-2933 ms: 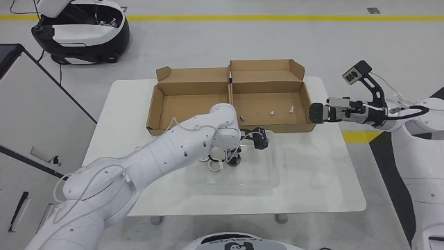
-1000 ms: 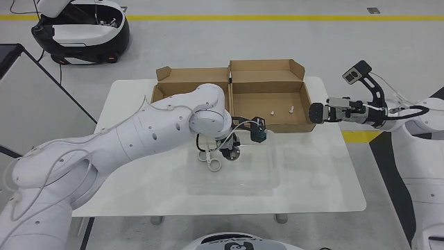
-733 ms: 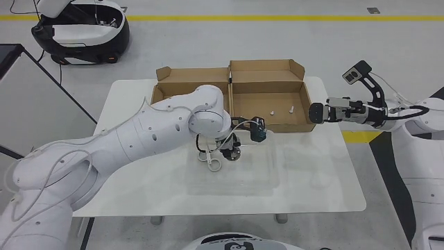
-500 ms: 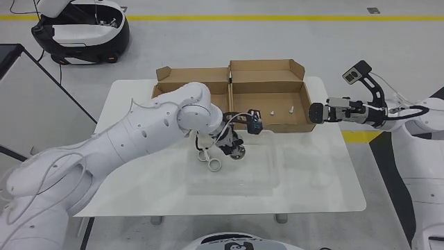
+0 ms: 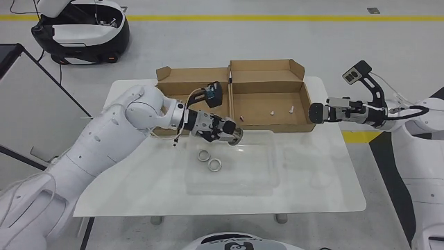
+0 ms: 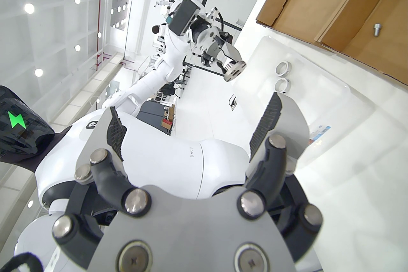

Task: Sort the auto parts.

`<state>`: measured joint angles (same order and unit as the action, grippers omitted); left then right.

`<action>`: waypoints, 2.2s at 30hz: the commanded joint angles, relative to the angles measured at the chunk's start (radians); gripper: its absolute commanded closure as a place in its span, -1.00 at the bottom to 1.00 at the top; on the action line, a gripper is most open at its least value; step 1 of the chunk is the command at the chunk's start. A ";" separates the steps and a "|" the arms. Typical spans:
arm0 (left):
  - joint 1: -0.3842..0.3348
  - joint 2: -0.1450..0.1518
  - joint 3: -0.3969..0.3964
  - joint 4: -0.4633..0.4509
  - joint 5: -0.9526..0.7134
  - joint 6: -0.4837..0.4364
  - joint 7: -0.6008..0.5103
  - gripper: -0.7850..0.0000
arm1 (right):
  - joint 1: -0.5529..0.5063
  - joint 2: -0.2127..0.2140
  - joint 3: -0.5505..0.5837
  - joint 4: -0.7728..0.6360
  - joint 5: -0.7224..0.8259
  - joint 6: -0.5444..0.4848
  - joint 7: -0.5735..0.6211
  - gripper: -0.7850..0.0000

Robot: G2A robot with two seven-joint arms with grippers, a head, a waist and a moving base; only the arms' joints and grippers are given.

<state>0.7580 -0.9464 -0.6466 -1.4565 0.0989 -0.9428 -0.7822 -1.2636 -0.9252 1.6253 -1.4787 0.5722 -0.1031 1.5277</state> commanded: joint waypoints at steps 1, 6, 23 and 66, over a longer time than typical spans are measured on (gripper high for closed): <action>0.031 0.016 -0.038 -0.006 -0.032 -0.041 0.030 1.00 | 0.000 0.000 0.000 0.000 0.000 0.000 0.000 -1.00; 0.091 0.045 -0.118 -0.047 -0.138 -0.069 0.095 1.00 | 0.000 0.000 0.000 0.000 0.000 0.000 0.000 -1.00; 0.292 0.029 -0.394 -0.272 -0.608 -0.069 -0.007 1.00 | 0.000 0.000 0.000 0.000 0.000 0.000 0.000 -1.00; 0.430 -0.045 -0.539 -0.409 -0.781 -0.061 -0.034 1.00 | 0.000 0.000 0.000 0.000 0.000 0.000 0.000 -1.00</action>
<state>1.1855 -0.9913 -1.1858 -1.8613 -0.6636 -1.0001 -0.8206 -1.2636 -0.9252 1.6253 -1.4787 0.5722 -0.1031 1.5277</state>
